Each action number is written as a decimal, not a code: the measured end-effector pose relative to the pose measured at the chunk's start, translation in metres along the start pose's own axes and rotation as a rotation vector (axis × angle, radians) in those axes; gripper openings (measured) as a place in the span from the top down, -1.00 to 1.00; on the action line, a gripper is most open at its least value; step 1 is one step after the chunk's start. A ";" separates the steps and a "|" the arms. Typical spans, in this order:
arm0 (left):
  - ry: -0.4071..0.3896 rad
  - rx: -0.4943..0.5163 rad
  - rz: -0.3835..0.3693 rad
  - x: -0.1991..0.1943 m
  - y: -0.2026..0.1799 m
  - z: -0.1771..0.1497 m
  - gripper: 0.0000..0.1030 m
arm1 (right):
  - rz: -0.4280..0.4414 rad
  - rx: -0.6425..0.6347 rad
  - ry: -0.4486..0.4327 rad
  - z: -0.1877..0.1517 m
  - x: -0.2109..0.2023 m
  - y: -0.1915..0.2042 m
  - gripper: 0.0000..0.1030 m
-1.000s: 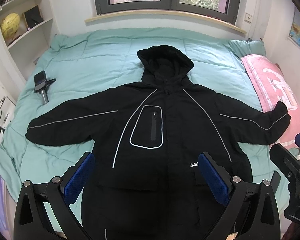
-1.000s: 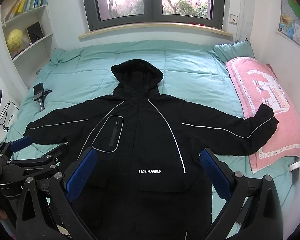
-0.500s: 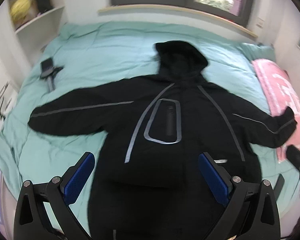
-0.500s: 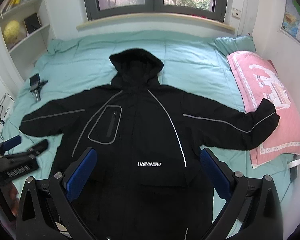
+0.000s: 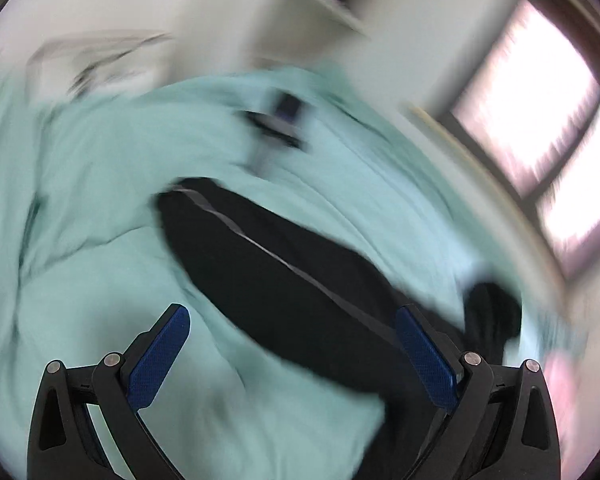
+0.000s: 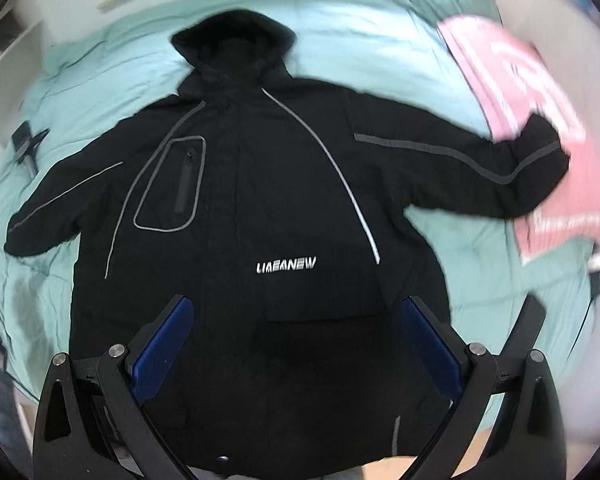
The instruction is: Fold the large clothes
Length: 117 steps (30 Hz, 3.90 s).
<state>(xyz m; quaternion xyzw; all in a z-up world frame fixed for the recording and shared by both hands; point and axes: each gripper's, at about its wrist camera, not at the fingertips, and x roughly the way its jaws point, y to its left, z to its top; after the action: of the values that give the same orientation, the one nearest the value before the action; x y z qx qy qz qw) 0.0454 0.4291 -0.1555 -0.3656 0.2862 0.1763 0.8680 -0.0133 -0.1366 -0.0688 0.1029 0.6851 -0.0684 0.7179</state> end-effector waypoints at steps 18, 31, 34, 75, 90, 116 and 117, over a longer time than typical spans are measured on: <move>0.053 -0.236 0.077 0.147 0.059 0.043 0.71 | -0.115 0.060 0.120 -0.021 0.019 0.010 -1.00; 0.174 0.123 -0.556 0.111 -0.135 0.004 0.76 | -0.053 0.035 0.142 -0.026 0.035 0.032 -1.00; 0.272 0.229 -0.602 0.118 -0.175 -0.039 0.76 | -0.052 0.060 0.136 -0.027 0.032 0.026 -1.00; 0.476 0.435 -0.252 0.033 -0.116 -0.119 -0.30 | 0.742 -0.128 0.174 0.135 0.234 0.269 0.01; 0.481 0.466 -0.280 0.029 -0.142 -0.139 -0.30 | 0.728 -0.062 -0.081 0.153 0.121 0.135 0.51; 0.548 0.605 -0.279 -0.009 -0.193 -0.198 -0.30 | 0.171 0.149 0.040 0.113 0.224 -0.087 0.22; 0.549 0.612 -0.280 -0.015 -0.197 -0.200 -0.30 | 0.178 0.151 0.042 0.113 0.225 -0.087 0.15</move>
<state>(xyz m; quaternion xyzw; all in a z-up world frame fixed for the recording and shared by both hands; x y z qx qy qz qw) 0.0615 0.1484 -0.1547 -0.1599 0.4932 -0.1398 0.8436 0.0871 -0.2388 -0.2934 0.2186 0.6810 -0.0536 0.6968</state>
